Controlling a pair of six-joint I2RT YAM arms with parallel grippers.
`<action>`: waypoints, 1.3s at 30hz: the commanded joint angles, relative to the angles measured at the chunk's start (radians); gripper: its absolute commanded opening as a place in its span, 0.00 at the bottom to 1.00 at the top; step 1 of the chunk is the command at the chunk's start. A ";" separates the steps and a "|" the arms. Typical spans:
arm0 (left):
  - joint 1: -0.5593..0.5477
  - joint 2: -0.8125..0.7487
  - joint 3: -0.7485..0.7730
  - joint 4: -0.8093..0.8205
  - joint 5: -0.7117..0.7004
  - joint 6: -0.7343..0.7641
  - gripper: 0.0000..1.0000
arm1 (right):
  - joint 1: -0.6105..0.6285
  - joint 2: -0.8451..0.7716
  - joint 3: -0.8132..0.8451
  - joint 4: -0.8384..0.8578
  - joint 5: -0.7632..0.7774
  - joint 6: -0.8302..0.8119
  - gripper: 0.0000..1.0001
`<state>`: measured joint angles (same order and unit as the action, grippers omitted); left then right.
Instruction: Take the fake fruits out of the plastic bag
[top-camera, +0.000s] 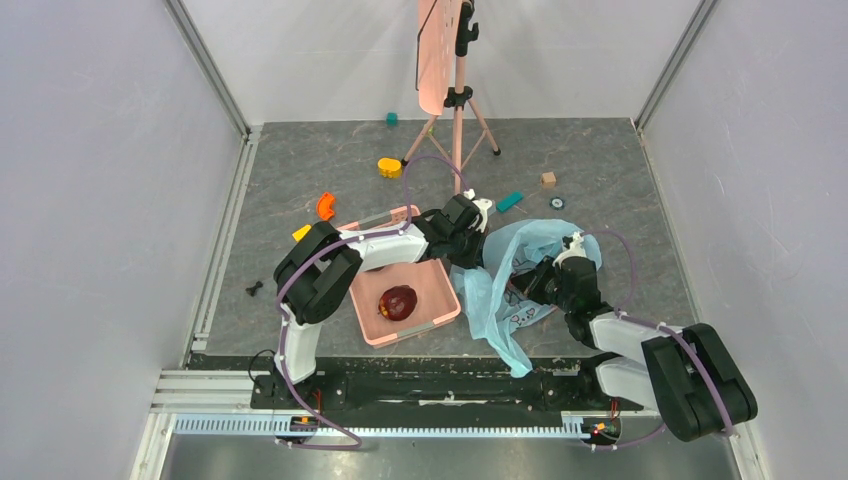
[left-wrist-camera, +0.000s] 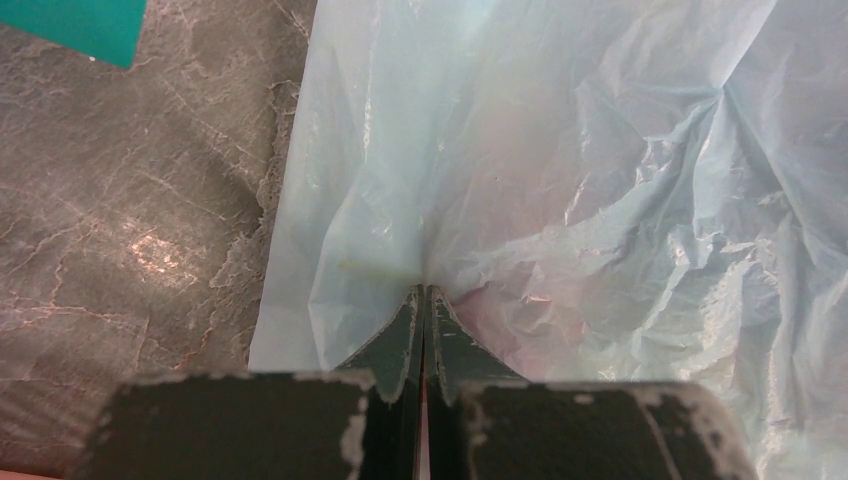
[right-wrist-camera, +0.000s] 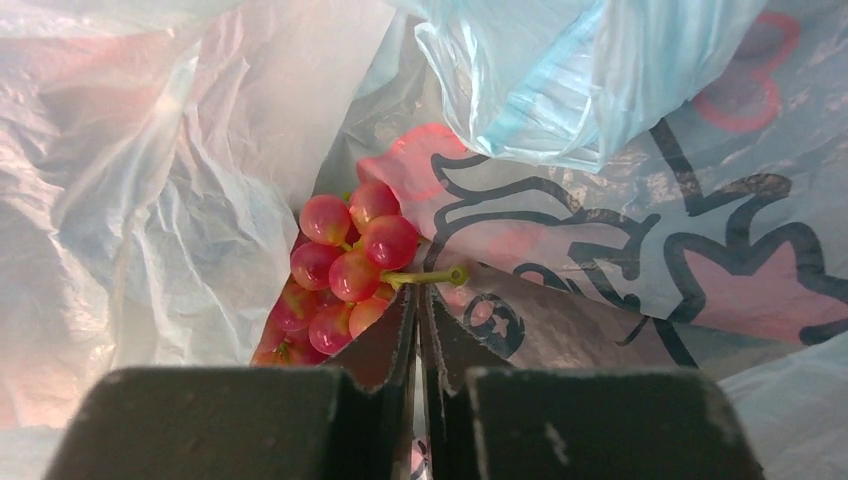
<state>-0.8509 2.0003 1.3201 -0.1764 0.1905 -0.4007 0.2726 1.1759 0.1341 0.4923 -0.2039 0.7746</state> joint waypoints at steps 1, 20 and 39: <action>-0.005 -0.028 0.008 0.026 0.012 0.047 0.02 | -0.002 -0.026 0.006 0.037 -0.001 -0.011 0.03; 0.004 -0.046 -0.023 0.037 -0.005 0.025 0.02 | -0.003 -0.394 0.133 -0.427 0.130 -0.133 0.03; 0.001 -0.055 -0.113 0.146 0.065 0.009 0.02 | -0.010 -0.237 0.066 -0.277 0.060 -0.098 0.35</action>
<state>-0.8486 1.9636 1.2209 -0.0860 0.2169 -0.4011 0.2718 0.8814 0.2127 0.1013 -0.1005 0.6613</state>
